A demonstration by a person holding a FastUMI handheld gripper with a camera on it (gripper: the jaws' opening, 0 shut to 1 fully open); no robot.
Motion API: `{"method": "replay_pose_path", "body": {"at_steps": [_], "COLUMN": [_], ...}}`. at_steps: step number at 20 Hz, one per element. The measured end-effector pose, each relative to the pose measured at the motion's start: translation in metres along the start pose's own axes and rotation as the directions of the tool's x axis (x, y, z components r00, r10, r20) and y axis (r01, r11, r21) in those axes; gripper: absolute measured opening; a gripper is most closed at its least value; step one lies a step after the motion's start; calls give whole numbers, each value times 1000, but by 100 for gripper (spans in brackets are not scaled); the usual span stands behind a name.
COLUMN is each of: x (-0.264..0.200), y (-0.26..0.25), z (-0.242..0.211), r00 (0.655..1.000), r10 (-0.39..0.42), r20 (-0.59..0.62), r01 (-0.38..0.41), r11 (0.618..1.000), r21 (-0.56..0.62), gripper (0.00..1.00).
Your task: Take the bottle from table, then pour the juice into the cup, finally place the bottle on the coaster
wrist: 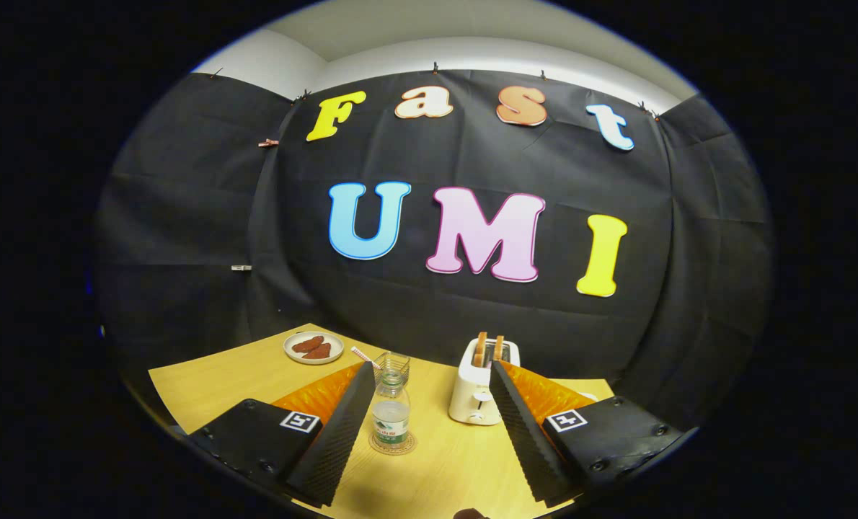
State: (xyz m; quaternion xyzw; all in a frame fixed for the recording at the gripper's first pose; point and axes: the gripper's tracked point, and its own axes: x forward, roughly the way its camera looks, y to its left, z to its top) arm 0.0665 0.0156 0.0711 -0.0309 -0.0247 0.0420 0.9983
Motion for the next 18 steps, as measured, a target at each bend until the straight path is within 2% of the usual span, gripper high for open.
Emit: {"method": "replay_pose_path", "body": {"at_steps": [6, 9, 18], "x": [-61, -84, -91], "y": [-24, -27, -18], "z": [-4, -14, 2], "r00": [994, 992, 990], "r10": [-106, -120, -138], "r20": [-8, -34, -13], "r01": [106, 120, 138], "r11": [994, 993, 990], "r21": [2, -6, 30], "gripper": [98, 98, 98]}}
